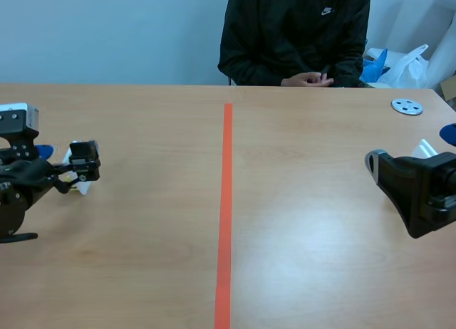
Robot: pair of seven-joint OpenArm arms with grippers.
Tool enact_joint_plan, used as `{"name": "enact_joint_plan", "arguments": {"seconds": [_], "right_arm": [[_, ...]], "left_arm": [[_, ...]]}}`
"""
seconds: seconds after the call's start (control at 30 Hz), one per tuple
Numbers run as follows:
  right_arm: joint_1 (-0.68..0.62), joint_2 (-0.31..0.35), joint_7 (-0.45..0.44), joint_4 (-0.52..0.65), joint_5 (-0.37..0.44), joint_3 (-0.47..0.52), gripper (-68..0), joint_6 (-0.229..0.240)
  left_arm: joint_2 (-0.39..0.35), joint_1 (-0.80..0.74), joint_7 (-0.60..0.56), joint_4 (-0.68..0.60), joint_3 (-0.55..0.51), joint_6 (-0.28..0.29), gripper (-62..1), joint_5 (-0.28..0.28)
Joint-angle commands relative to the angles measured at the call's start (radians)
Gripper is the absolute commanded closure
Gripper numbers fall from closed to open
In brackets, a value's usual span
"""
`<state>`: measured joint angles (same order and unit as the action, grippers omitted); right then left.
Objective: Sort the leaf by its shape. The table is split by an orange tape line. A compound leaf with several leaflets goes to the left side, a simple leaf with one blade goes to the right side. Return to the home posture when a red brick is placed on the table.
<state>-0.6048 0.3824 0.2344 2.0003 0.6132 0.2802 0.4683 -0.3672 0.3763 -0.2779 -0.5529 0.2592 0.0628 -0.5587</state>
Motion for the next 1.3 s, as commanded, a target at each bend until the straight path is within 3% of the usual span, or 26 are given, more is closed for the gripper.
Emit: {"name": "enact_joint_plan", "arguments": {"seconds": [0.0,0.13,0.47,0.73,0.83,1.03,1.27], "right_arm": [[0.006,0.008,-0.015,0.002,0.008,0.007,-67.9,-0.003],[0.006,0.008,-0.015,0.002,0.008,0.007,-67.9,-0.003],[0.006,0.008,-0.015,0.002,0.008,0.007,-67.9,-0.003],[0.006,0.008,-0.012,0.002,0.008,0.007,-67.9,-0.003],[0.006,0.008,-0.012,0.002,0.008,0.007,-67.9,-0.003],[0.006,0.008,-0.011,0.002,0.008,0.007,-67.9,-0.003],[0.006,0.008,-0.011,0.002,0.008,0.007,-67.9,-0.003]], "left_arm": [[-0.031,0.005,0.007,-0.079,-0.010,0.004,-61.5,-0.002],[-0.069,-0.048,0.076,-0.231,-0.014,0.025,-62.3,-0.002],[-0.180,-0.300,0.217,-0.727,-0.032,0.154,-62.3,0.001],[-0.190,-0.556,0.301,-1.077,-0.077,0.196,-62.3,0.017],[-0.190,-0.647,0.303,-1.154,-0.077,0.196,-62.3,0.056],[-0.186,-0.777,0.302,-1.234,-0.081,0.195,-62.3,0.058],[-0.176,-0.823,0.301,-1.244,-0.086,0.191,-62.3,0.057]]}}
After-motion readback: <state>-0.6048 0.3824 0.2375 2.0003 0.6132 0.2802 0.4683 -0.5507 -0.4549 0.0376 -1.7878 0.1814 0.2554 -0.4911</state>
